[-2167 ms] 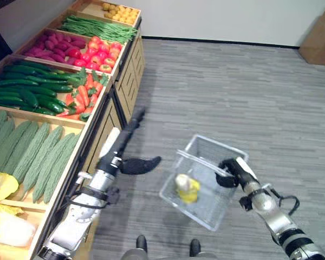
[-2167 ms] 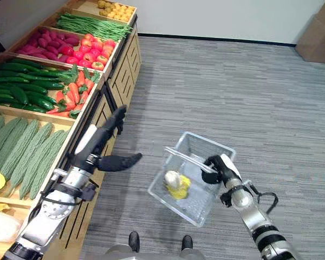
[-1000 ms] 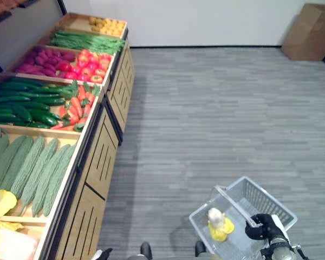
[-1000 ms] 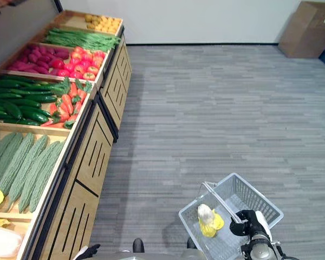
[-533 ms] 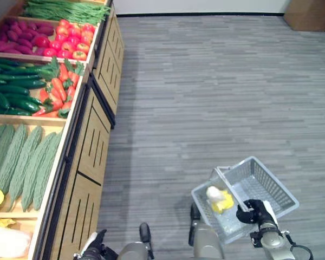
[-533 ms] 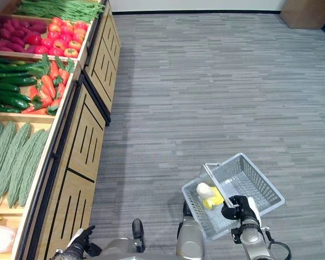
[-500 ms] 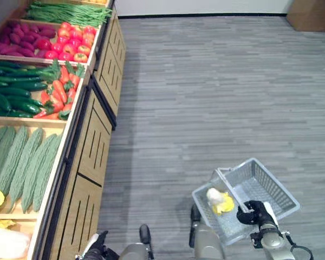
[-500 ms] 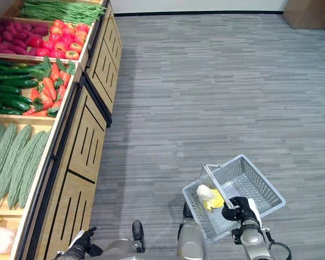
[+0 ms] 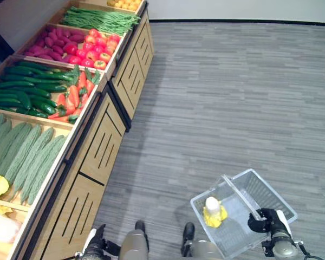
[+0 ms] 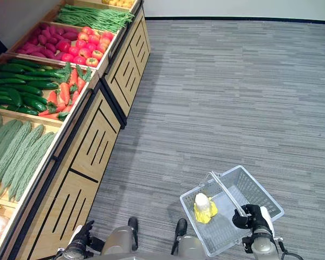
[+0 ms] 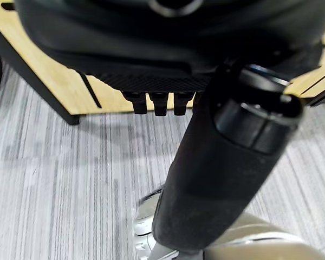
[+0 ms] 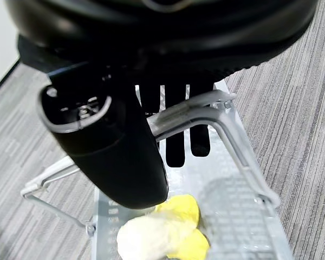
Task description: Get the vegetables into the basket
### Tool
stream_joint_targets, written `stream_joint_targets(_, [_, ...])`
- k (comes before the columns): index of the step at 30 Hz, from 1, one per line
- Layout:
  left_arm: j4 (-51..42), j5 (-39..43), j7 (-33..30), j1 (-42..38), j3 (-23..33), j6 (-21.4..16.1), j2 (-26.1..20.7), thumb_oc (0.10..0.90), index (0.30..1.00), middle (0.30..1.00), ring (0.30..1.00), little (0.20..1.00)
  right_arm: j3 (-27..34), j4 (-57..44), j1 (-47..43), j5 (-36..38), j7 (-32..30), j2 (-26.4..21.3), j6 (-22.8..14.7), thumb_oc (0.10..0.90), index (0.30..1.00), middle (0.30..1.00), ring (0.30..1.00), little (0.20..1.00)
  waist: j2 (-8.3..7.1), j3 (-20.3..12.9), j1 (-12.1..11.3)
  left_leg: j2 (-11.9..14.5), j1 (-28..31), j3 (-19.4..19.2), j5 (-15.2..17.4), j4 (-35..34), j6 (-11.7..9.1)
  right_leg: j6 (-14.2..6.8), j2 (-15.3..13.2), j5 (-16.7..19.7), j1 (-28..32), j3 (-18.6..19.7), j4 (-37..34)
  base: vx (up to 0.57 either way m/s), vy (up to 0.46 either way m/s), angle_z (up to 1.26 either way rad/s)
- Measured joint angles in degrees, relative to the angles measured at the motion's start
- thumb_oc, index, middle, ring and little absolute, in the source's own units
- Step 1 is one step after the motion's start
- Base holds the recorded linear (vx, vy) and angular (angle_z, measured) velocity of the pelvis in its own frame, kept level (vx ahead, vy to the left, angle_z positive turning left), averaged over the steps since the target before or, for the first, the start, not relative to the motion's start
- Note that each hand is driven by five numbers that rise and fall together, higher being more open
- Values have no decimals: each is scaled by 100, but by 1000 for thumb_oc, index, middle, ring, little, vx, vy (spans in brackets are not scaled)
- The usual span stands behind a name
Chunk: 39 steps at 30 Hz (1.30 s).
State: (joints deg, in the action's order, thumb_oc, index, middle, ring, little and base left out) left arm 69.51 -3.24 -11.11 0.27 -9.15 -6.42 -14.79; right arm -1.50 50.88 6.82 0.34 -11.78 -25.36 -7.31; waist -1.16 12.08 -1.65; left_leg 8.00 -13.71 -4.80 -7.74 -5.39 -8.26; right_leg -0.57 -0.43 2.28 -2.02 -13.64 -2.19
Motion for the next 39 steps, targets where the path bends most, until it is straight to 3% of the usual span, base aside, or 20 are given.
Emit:
stream_joint_targets(2, [102,-5,24,101,9,57,47,900,1000,1000,1000,1000,-5,65,-116,1,12,66,4,400,300,300,300,300,-12,18,-151,93,65,194,-140,60,106,30,198,-29,168,272,-29,295,150,-84])
stream_joint_targets(6, [220,-35,46,186,2,85,135,900,1000,1000,1000,1000,13,7,-14,2,1,41,-60,400,300,300,300,300,-30,14,20,-117,200,58,-212,541,227,103,202,-177,534,388,-56,183,180,-29])
stream_joint_targets(9, [269,-122,50,129,-16,95,132,900,1000,1000,1000,1000,8,60,-26,2,5,32,-21,400,300,300,300,300,40,-23,100,-297,437,-88,-276,334,584,-75,79,-309,492,592,1,128,209,-31])
stream_joint_targets(12, [173,-120,46,-56,-78,51,25,900,1000,1000,1000,1000,-17,53,-115,1,13,88,-12,400,300,300,300,300,4,-9,91,-584,557,-220,-93,240,904,-333,-288,-597,169,708,683,89,199,-13])
stream_joint_targets(14, [59,-122,41,-212,-248,-32,-56,900,1000,1000,1000,1000,-37,97,-366,1,0,97,-13,400,300,300,300,300,-13,5,79,-825,595,-305,160,335,1097,-516,-585,-872,-144,723,1442,63,190,-19])
stream_joint_targets(16, [26,-122,43,-347,-252,-68,-104,900,1000,1000,1000,1000,-157,210,-679,-5,-34,111,17,400,300,300,300,300,-10,12,58,-970,651,-454,292,393,1223,-542,-856,-1069,-713,730,2606,49,212,-27])
stream_joint_targets(18, [-155,-122,48,-371,-252,-86,-196,900,1000,1000,1000,1000,-234,100,-701,-54,-83,76,-26,400,300,300,300,300,-60,45,-8,-1174,749,-551,405,449,1368,-656,-1180,-985,-1182,684,3717,136,230,-13])
stream_joint_targets(20, [-237,-121,41,-420,-298,-98,-226,900,1000,1000,1000,1000,-242,-58,-679,-52,-105,48,-30,400,300,300,300,300,-72,178,50,-1381,944,-433,621,461,1631,-716,-1309,-777,-1858,985,5011,219,84,-2])
stream_joint_targets(22, [-133,-122,35,-517,-362,-61,-281,900,1000,1000,1000,1000,-327,-264,-666,-44,-82,110,-89,400,300,300,300,300,-24,389,192,-1392,1028,-306,626,489,1527,-653,-1034,-1018,-2283,1146,4902,193,-32,28])
stream_joint_targets(24, [-67,-120,48,-536,-233,-29,-235,900,1000,1000,1000,1000,-396,-364,-508,-41,-60,199,-89,400,300,300,300,300,-38,427,248,-1424,1028,-209,669,485,1522,-665,-884,-929,-2449,953,3407,230,-120,44])
stream_joint_targets(26, [118,-117,42,-618,-189,-36,-126,900,1000,1000,1000,1000,-402,-320,-387,-21,-56,266,-88,400,300,300,300,300,-78,455,312,-1508,1088,-20,798,519,1395,-704,-792,-513,-2485,1042,1855,379,-170,51])
stream_joint_targets(28, [443,-117,54,-658,-99,-6,-10,900,1000,1000,1000,1000,-352,-283,-393,19,-97,294,-78,400,300,300,300,300,-138,450,399,-1592,1173,138,983,546,1424,-726,-828,-27,-2357,1205,226,426,-148,44])
stream_joint_targets(29, [483,-118,55,-655,-84,0,7,900,1000,1000,1000,1000,-339,-284,-389,19,-98,294,-78,400,300,300,300,300,-146,448,422,-1608,1202,176,1009,548,1424,-723,-854,38,-2329,1205,57,647,-255,76])
stream_joint_targets(30, [512,-122,63,-399,-71,44,150,900,1000,1000,1000,1000,-154,-217,-345,15,-77,289,-29,400,300,300,300,300,-158,418,520,-1599,1704,507,1412,588,1367,-662,-950,504,-1948,1081,-260,603,-292,78])
stream_joint_targets(32, [507,-120,54,-138,-10,65,245,900,1000,1000,1000,1000,-156,-139,-165,15,-60,296,31,400,300,300,300,300,-57,168,516,-1357,2044,755,1718,639,1266,-527,-779,648,-1748,1081,662,477,-288,75])
stream_joint_targets(34, [452,-105,49,46,-7,55,320,900,1000,1000,1000,1000,-159,-37,-174,13,-24,256,46,400,300,300,300,300,144,22,446,-1002,2232,760,1770,683,1017,-255,-495,801,-1564,858,839,302,-201,37])
stream_joint_targets(35, [480,-78,51,-103,25,91,320,900,1000,1000,1000,1000,-159,41,-330,10,14,218,91,400,300,300,300,300,137,17,422,-910,1974,712,1599,1328,607,49,-483,644,-1445,665,955,211,-133,44])
stream_joint_targets(36, [465,-75,51,-133,31,91,314,900,1000,1000,1000,1000,-160,53,-368,6,31,163,94,400,300,300,300,300,134,16,403,-889,1872,694,1443,1693,370,122,-502,592,-1350,618,1029,306,-210,53])
stream_joint_targets(38, [450,-70,55,-124,31,82,294,900,1000,1000,1000,1000,-166,49,-377,2,44,21,91,400,300,300,300,300,85,19,404,-820,1872,701,1285,2008,190,221,-511,513,-980,566,1018,244,-206,30])
stream_joint_targets(39, [450,-60,59,-131,31,72,279,900,1000,1000,1000,1000,-168,41,-368,4,48,-63,67,400,300,300,300,300,136,-19,415,-687,1904,722,790,1860,168,253,-426,381,-862,478,1060,261,-257,21])
